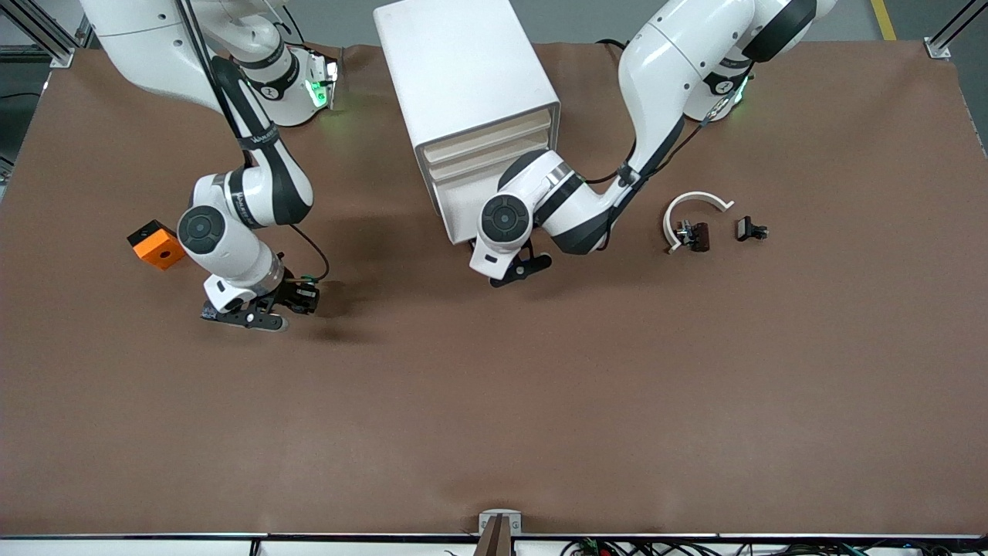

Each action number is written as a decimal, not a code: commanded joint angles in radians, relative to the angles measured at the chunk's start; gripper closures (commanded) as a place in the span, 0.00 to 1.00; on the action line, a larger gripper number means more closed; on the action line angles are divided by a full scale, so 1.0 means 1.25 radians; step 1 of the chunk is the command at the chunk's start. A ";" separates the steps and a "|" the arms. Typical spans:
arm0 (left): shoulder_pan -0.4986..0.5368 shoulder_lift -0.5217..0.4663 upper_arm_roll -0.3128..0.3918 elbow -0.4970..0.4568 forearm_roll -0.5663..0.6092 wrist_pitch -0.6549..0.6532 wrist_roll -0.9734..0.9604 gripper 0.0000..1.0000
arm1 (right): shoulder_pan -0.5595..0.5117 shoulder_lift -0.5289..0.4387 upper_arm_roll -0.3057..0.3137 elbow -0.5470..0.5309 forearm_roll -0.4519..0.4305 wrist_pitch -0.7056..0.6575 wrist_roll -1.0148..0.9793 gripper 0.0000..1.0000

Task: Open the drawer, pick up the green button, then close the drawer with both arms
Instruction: 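Push the drawer shut with the left gripper while the right gripper lowers the button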

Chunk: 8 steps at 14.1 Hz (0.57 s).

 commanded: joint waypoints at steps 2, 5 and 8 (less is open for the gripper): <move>0.006 -0.007 -0.028 -0.034 -0.047 -0.033 -0.015 0.00 | -0.040 0.028 0.014 -0.005 -0.006 0.072 -0.003 1.00; 0.005 -0.001 -0.040 -0.051 -0.093 -0.053 -0.015 0.00 | -0.043 0.054 0.014 0.014 -0.006 0.087 -0.004 1.00; -0.001 0.006 -0.050 -0.055 -0.134 -0.071 -0.016 0.00 | -0.043 0.094 0.013 0.048 -0.005 0.091 -0.003 1.00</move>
